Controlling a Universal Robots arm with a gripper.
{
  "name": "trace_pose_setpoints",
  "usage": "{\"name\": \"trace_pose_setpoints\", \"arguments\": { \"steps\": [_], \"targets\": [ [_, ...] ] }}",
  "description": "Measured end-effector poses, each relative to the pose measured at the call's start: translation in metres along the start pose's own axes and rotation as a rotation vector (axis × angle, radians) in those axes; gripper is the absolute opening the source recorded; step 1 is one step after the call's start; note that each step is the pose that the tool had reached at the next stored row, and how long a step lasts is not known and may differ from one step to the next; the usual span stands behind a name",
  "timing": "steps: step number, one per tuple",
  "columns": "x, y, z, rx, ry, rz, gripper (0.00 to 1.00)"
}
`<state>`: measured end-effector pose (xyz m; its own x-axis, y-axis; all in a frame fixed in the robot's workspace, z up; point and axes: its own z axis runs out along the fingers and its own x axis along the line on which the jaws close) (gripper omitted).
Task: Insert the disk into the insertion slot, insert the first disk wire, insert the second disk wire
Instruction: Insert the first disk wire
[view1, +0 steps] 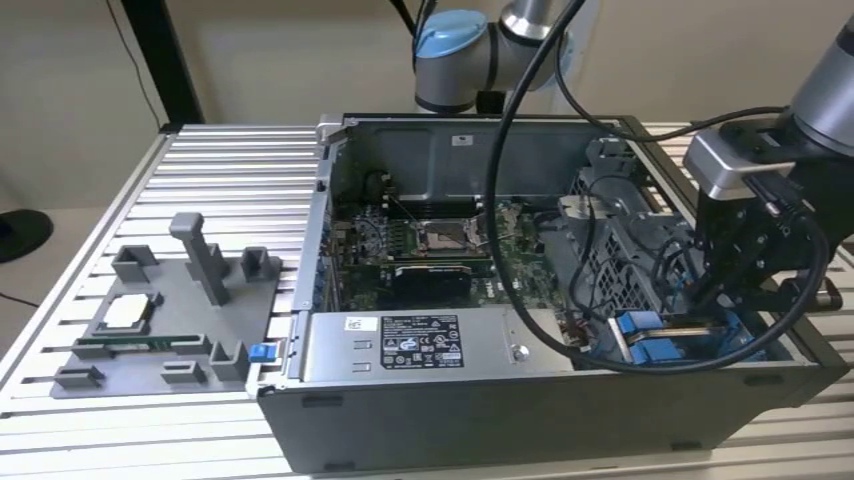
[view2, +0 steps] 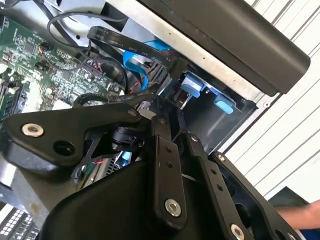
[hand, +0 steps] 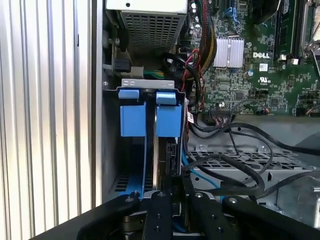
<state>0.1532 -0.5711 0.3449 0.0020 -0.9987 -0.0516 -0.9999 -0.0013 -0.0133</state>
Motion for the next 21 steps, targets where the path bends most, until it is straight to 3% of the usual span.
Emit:
{"name": "trace_pose_setpoints", "arguments": {
  "steps": [2,5,7,15,21],
  "targets": [
    [0.0,-0.0038,0.0001,-0.0053,0.0,0.0,0.0],
    [0.0,-0.0054,0.0004,-0.0259,-0.0001,0.002,0.0],
    [-0.0001,-0.0059,0.0006,-0.0346,-0.0001,0.006,0.0],
    [0.0001,-0.0113,0.0019,-0.0375,-0.0001,0.013,0.0],
    [0.0001,-0.0114,0.0036,-0.0457,0.0001,0.034,0.0]
  ]
}}
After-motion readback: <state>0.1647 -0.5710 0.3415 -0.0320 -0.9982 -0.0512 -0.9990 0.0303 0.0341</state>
